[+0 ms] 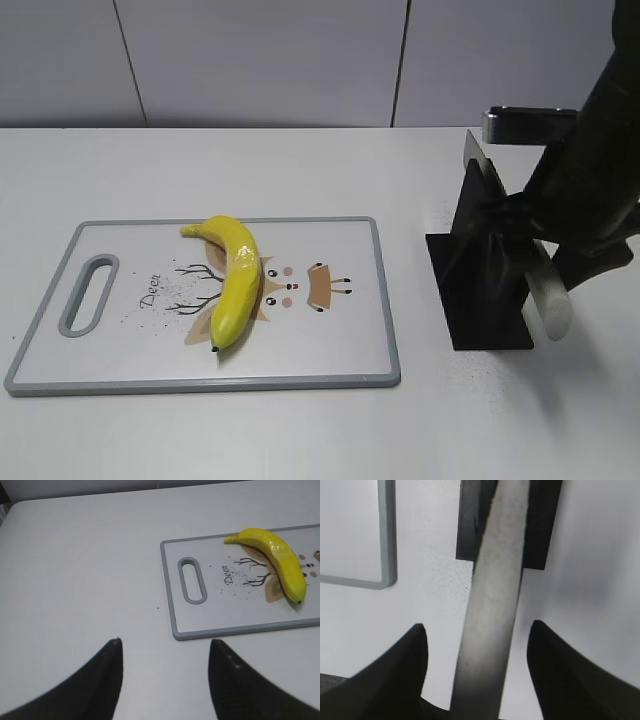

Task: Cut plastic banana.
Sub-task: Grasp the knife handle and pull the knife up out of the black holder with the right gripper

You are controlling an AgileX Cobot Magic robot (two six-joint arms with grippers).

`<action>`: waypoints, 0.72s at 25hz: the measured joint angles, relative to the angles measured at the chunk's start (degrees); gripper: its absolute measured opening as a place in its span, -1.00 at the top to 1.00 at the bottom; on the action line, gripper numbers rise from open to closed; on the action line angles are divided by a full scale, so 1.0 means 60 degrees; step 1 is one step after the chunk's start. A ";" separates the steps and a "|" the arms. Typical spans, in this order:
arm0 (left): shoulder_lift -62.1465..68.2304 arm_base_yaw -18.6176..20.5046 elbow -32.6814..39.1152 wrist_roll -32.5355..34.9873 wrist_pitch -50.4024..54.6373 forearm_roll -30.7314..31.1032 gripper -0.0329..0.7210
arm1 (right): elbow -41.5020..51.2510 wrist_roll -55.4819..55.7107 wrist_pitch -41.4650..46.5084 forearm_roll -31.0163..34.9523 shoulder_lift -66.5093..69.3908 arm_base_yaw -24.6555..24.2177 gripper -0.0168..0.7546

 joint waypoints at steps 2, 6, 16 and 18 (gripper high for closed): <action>0.0000 0.0000 0.0000 0.0009 0.0000 0.0000 -0.49 | 0.0000 0.0166 0.0000 0.0037 0.0127 0.0000 -0.09; 0.0000 0.0000 0.0000 -0.0011 0.0000 0.0000 -0.49 | -0.0008 0.0860 0.0108 0.0121 0.0180 0.0000 0.24; 0.0000 0.0000 0.0000 0.0008 0.0000 0.0000 -0.49 | -0.0007 0.1030 0.0736 0.0211 0.0013 0.0008 0.53; 0.0000 0.0000 0.0000 -0.0006 0.0000 0.0000 -0.49 | -0.0007 0.1052 0.0808 0.0211 -0.0338 0.0008 0.53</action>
